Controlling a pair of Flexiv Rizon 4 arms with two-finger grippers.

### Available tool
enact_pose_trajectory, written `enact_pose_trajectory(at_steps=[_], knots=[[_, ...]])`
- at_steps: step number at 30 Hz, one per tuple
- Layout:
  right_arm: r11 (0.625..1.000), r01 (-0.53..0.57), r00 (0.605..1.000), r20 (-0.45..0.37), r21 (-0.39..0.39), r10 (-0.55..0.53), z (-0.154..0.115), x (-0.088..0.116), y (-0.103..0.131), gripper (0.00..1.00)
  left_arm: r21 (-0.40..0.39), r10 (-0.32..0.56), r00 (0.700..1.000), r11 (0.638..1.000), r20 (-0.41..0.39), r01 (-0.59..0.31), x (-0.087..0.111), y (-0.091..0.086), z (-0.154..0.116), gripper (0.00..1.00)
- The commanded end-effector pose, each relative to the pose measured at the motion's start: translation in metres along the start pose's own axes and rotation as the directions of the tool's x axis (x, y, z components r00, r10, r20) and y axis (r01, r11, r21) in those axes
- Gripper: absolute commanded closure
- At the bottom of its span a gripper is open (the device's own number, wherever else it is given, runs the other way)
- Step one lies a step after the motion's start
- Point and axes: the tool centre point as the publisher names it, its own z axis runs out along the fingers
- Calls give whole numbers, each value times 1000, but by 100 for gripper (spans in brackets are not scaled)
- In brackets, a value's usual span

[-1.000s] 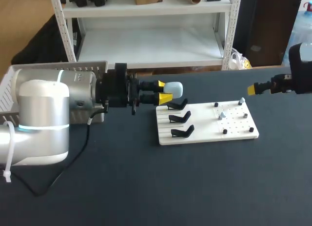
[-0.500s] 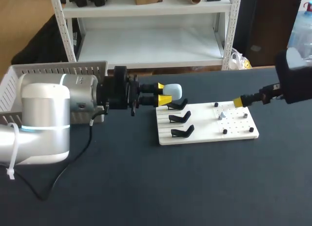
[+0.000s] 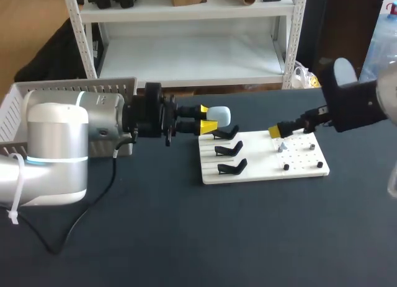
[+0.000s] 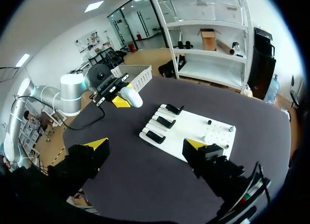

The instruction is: Pick up each earbud case from the left stands, insert the matching earbuds, close the lid, and place the case in the box.

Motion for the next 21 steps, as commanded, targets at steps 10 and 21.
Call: enact_pose_trajectory(at_steps=[10,21], knots=[[1000,22,998,-64,-16,-23,44,-23,28,0,4,0,1000,1000,2,0,1,2,0,100],[1000,15,994,-112,-2,-15,71,-34,32,0,4,0,1000,1000,2,0,1,2,0,100]])
